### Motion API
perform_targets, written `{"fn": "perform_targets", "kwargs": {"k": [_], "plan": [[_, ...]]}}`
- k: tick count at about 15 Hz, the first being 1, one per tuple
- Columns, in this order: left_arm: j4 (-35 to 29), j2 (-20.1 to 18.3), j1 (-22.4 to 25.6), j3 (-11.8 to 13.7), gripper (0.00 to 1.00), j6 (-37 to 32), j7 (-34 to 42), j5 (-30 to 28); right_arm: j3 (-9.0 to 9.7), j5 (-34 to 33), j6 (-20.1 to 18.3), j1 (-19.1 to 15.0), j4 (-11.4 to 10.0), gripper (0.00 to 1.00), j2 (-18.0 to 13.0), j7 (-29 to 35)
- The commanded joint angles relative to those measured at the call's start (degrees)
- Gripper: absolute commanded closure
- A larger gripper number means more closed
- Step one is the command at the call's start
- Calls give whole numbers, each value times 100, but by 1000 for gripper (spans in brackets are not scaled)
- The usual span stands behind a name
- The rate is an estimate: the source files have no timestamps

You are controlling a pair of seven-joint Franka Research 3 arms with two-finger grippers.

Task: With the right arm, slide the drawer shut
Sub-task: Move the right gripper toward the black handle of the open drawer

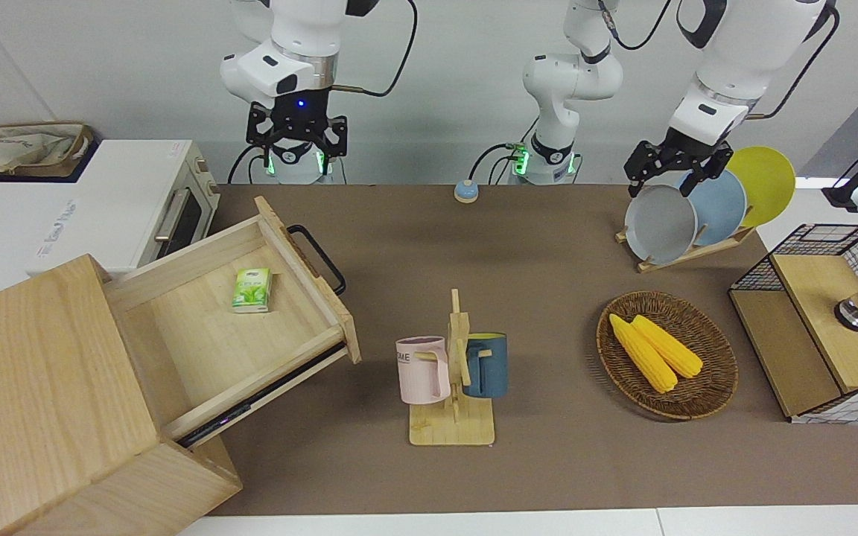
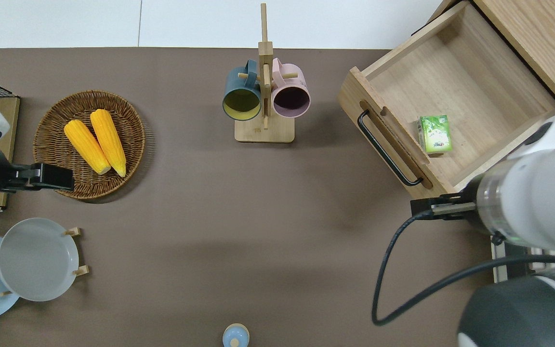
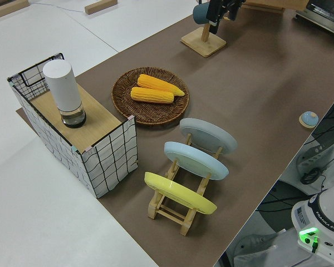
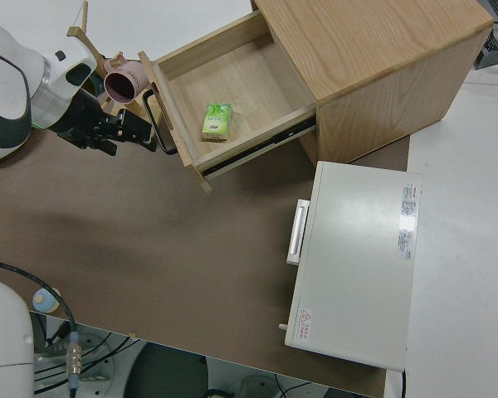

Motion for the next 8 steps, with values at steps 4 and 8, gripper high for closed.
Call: {"fn": "perform_targets", "kwargs": {"k": [4,8], "plan": [[12,-48,-13,16,2,-82,8,73,724,-1561,59,234,-57,11,518,886],[12,-48,-13,16,5,-74,8,73,830,-2158,41,436,-188,11,641,1000]]}}
